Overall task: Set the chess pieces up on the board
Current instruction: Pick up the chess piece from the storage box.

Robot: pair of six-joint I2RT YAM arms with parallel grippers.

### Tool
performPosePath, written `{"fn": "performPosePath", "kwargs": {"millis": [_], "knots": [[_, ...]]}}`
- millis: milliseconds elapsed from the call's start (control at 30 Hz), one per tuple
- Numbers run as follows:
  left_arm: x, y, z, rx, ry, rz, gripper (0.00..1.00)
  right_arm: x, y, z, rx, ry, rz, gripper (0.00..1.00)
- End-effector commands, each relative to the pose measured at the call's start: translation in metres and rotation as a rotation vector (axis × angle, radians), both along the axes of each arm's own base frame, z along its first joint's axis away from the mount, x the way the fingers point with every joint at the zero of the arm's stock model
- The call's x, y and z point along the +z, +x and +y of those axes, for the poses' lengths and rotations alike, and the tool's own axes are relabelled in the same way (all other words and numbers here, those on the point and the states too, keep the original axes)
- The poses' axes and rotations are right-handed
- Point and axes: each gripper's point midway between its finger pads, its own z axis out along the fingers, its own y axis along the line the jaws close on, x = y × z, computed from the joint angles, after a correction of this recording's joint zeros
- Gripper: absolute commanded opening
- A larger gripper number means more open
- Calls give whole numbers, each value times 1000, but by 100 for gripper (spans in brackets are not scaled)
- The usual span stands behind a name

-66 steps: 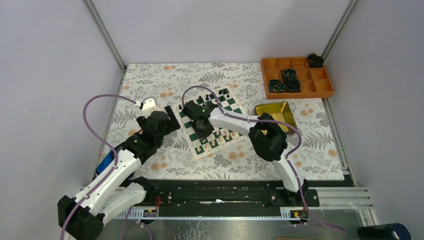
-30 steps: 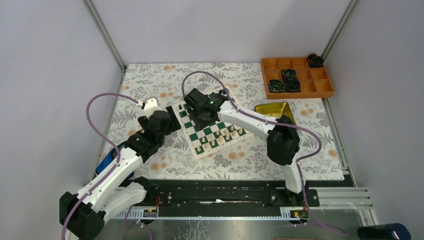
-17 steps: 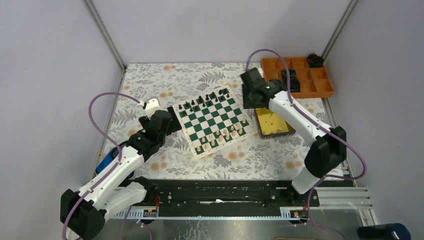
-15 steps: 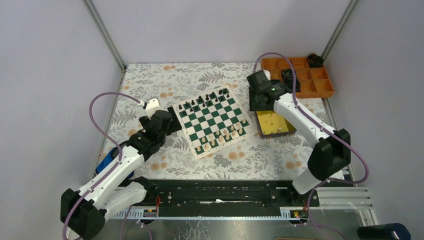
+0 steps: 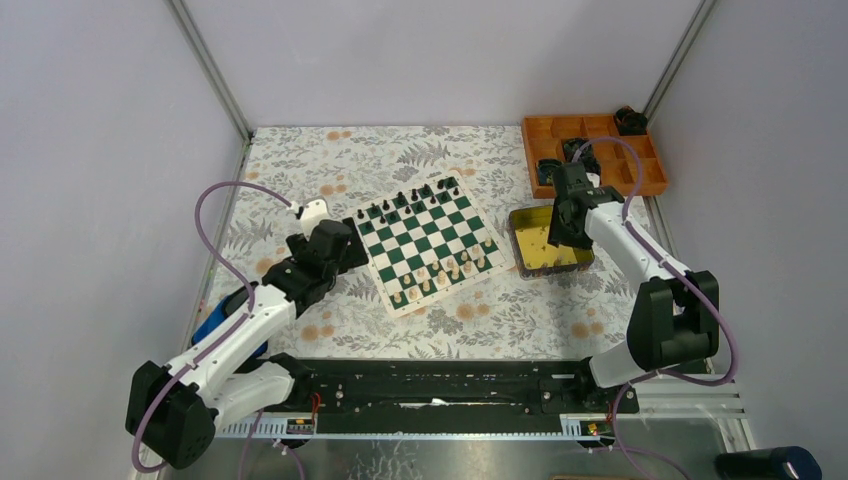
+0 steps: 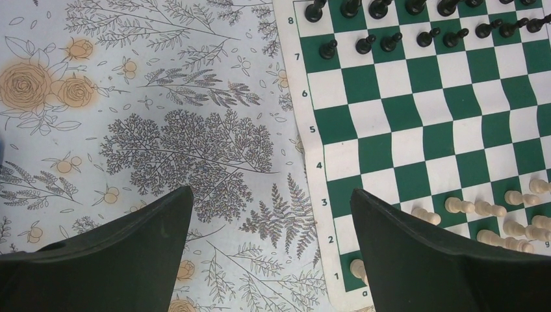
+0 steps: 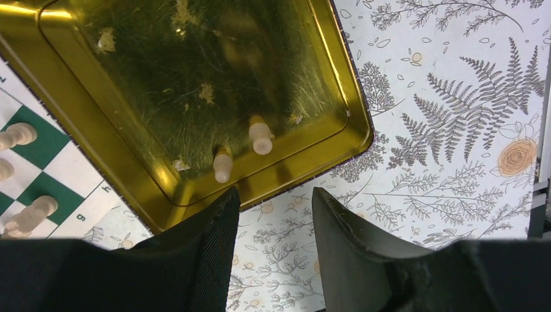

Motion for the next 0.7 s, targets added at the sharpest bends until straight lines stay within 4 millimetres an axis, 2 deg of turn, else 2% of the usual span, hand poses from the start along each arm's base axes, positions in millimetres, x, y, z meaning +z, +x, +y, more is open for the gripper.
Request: {"fn": "performPosePath", "kwargs": {"millis": [0,267,667], "knots": [[-1,2,-5,-5,-19,-10,99,-7,8,-2,-14,36,-26,51],[-1,2,-6,-7,-19,-8,99,-29,14,-1,-19,68,9,52],[-8,3,-6,-9,-5,10,99,-49,17,-9,-43,88,50,52]]}}
